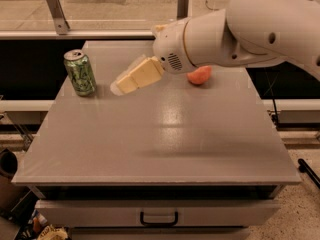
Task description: Knock green can over
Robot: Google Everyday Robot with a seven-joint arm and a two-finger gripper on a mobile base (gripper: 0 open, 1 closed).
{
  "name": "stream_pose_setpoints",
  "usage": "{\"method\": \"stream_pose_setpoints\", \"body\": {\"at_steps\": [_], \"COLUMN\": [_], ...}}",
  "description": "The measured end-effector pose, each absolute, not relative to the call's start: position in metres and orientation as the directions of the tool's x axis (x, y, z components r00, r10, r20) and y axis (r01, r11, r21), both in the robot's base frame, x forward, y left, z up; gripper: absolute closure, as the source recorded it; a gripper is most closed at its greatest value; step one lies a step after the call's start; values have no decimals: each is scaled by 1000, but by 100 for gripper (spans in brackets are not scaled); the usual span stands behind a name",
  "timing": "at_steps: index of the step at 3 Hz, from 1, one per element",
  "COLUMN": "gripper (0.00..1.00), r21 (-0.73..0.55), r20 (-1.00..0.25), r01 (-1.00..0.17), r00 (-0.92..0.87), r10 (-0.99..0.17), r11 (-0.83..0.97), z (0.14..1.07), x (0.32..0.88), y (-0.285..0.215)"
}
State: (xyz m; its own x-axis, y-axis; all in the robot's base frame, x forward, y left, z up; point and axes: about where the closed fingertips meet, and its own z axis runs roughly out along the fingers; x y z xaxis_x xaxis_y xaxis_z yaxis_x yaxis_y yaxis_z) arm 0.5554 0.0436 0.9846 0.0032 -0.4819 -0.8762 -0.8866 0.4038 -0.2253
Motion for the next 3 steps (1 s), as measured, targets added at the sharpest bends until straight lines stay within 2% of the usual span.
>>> {"method": "stream_pose_setpoints", "body": {"at_steps": [3], "gripper": [0], "r21": [-163], "r20": [-951], "r01": [-889], "r00": [26], "r10": [-308], "r11": [428], "z": [928], "x": [622], "y": [117]}}
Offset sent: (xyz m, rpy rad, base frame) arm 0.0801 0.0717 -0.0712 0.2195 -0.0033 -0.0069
